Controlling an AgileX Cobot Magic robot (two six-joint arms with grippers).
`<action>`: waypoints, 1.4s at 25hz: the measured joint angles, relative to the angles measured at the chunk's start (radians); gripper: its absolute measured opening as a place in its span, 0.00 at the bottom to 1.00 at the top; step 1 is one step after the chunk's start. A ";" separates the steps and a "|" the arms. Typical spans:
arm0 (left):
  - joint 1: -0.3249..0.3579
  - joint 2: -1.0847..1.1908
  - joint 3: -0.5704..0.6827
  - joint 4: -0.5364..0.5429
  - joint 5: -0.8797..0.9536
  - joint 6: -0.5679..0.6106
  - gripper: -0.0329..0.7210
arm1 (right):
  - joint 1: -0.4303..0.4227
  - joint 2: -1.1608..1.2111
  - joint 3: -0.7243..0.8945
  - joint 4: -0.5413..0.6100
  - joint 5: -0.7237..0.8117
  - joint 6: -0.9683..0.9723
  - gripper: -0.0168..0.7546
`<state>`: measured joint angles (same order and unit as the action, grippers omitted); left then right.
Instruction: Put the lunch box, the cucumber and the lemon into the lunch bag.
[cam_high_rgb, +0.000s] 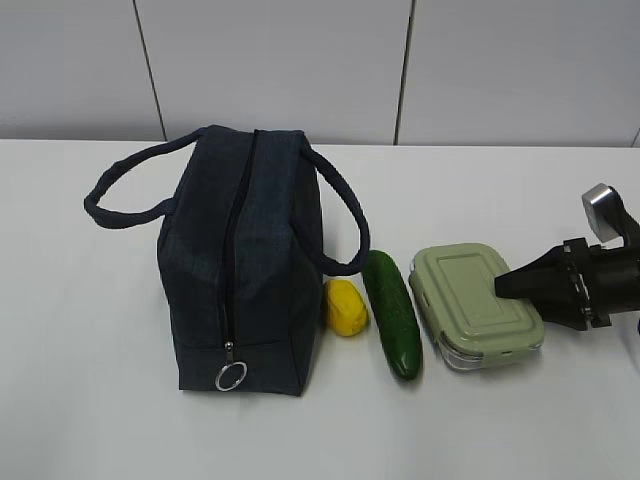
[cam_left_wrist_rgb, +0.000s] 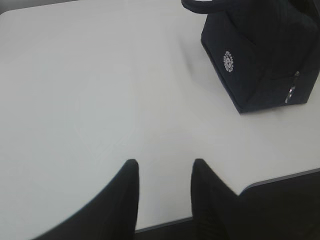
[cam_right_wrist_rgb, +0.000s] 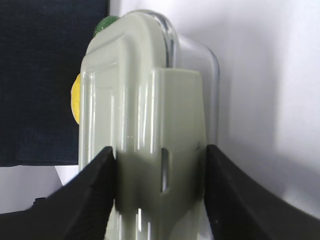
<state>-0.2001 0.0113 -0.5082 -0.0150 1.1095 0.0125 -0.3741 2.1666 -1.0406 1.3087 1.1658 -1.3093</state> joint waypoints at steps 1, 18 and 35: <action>0.000 0.000 0.000 0.000 0.000 0.000 0.36 | 0.000 0.000 0.000 0.000 0.000 0.000 0.55; 0.000 0.000 0.000 0.000 0.000 0.000 0.36 | 0.000 0.000 0.000 0.000 0.000 0.021 0.51; 0.000 0.000 0.000 0.000 0.000 0.000 0.36 | 0.000 -0.013 0.000 -0.014 -0.011 0.064 0.51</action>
<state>-0.2001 0.0113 -0.5082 -0.0150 1.1095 0.0125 -0.3741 2.1541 -1.0406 1.2943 1.1550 -1.2457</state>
